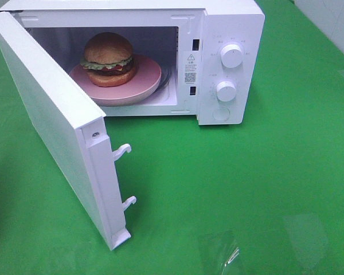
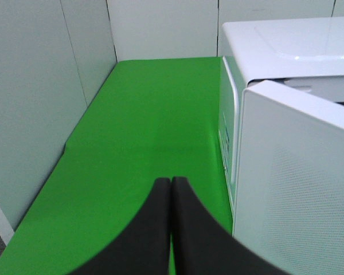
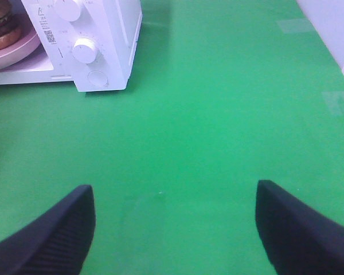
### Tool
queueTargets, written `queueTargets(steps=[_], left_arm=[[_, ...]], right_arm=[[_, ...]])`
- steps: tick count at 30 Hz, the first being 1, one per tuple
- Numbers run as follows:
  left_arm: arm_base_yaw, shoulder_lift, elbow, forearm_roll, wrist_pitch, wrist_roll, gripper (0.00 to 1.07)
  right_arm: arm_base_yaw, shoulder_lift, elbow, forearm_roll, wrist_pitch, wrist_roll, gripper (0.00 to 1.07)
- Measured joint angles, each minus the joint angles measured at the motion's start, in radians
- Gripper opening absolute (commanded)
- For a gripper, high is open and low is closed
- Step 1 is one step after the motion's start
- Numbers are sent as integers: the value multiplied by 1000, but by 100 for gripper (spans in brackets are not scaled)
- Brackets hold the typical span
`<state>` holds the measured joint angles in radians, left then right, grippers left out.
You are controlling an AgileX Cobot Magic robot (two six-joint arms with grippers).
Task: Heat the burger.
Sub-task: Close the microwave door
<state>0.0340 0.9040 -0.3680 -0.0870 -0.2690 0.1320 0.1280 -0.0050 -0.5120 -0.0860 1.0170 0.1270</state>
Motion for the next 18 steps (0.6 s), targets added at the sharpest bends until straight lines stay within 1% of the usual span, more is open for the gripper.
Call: queueTargets(steps=[1,2,3,4,5,7,8,9,10,11,12,14,15,16,17,18], left_arm=[[0,0,0,0,0,0,0],[0,51,0,2,-35,0,0],[0,51,0,2,-35,0,0],[0,100,0,15,-72,0,0],[0,100,0,15,-72,0,0],[0,177,0,62,-138,-6,0],[0,177,0,62,-138,-6,0],[0,220,0,98,-194,-31,0],[0,220,0,98,-194,-31,0],[0,260,0,135,-246,-71,0],[0,260,0,135,-246,-71,0],[0,339,0,208,-328,-161,0],[0,339,0,208,-328,-161,0],[0,377,0,235,-357,-189,0],[0,377,0,235,-357,-189,0],[0,395,0,249,-373,-205,0]], right_arm=[[0,0,0,0,0,0,76],[0,0,0,0,0,0,76],[0,0,0,0,0,0,76],[0,0,0,0,0,0,76],[0,0,0,0,0,0,76],[0,0,0,0,0,0,76],[0,0,0,0,0,0,76],[0,0,0,0,0,0,76],[0,0,0,0,0,0,76],[0,0,0,0,0,0,76],[0,0,0,0,0,0,76],[0,0,0,0,0,0,76],[0,0,0,0,0,0,76],[0,0,0,0,0,0,76],[0,0,0,0,0,0,76],[0,0,0,0,0,0,76]])
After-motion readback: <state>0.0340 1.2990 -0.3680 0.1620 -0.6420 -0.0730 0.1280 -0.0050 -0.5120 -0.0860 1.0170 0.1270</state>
